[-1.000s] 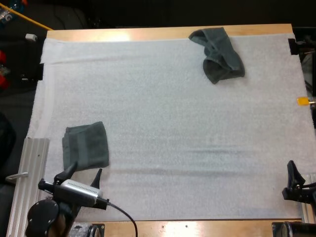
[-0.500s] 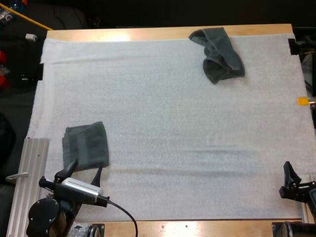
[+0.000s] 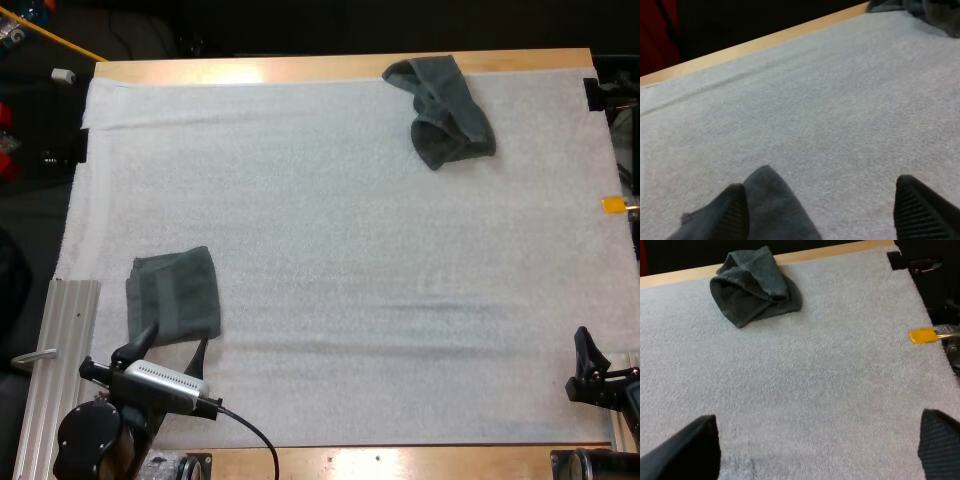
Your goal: Pick towel from pile, fold and stack
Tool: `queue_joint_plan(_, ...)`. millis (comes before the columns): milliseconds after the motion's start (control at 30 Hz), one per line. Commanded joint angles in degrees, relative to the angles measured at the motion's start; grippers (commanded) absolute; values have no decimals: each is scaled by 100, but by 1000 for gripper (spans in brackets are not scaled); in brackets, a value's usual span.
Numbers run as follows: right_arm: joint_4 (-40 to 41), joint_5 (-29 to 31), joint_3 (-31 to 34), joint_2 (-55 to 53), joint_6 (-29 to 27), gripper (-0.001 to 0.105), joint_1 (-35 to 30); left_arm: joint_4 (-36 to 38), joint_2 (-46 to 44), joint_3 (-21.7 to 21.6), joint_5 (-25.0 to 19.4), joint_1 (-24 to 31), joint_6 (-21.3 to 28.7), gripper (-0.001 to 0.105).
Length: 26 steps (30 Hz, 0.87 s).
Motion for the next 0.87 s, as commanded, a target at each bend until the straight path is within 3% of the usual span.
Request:
queue_joint_plan(0,-32,-13,-13,-209,-18,78,7,-91,-806,-15,-14,-57,-47,59)
queue_joint_plan(833,-32,-13,-13,-209,-18,78,7,-91,-828,-15,-14,-133,-47,59)
